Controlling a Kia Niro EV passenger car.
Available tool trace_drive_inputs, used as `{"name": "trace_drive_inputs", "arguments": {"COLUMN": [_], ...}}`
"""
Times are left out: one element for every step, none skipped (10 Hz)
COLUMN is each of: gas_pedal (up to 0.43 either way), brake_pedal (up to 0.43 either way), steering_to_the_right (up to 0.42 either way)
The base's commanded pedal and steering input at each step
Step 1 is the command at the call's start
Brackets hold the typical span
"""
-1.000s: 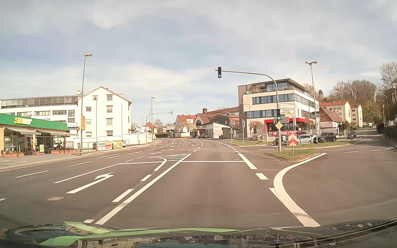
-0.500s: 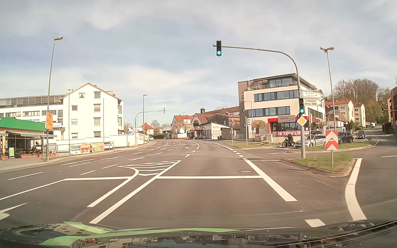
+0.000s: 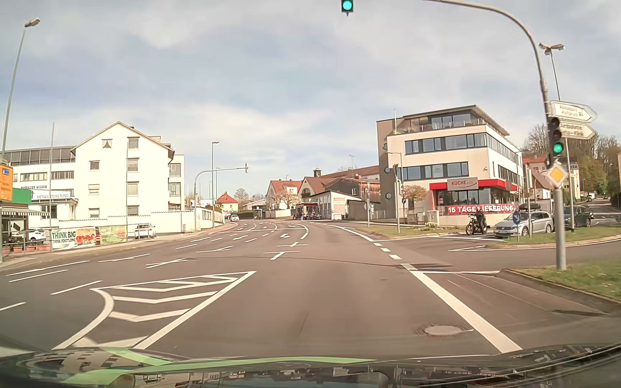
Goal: Follow the waypoints while adhering to traffic rules and regulations
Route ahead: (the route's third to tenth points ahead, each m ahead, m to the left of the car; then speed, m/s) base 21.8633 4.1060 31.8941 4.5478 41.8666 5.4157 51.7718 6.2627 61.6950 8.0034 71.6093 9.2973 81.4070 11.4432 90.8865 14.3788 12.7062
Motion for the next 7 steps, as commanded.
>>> {"name": "trace_drive_inputs", "arguments": {"gas_pedal": [0.118,0.130,0.138,0.138,0.138,0.138,0.130], "brake_pedal": [0.000,0.000,0.000,0.000,0.000,0.000,0.000], "steering_to_the_right": [-0.010,-0.010,-0.010,-0.009,-0.008,-0.008,-0.008]}}
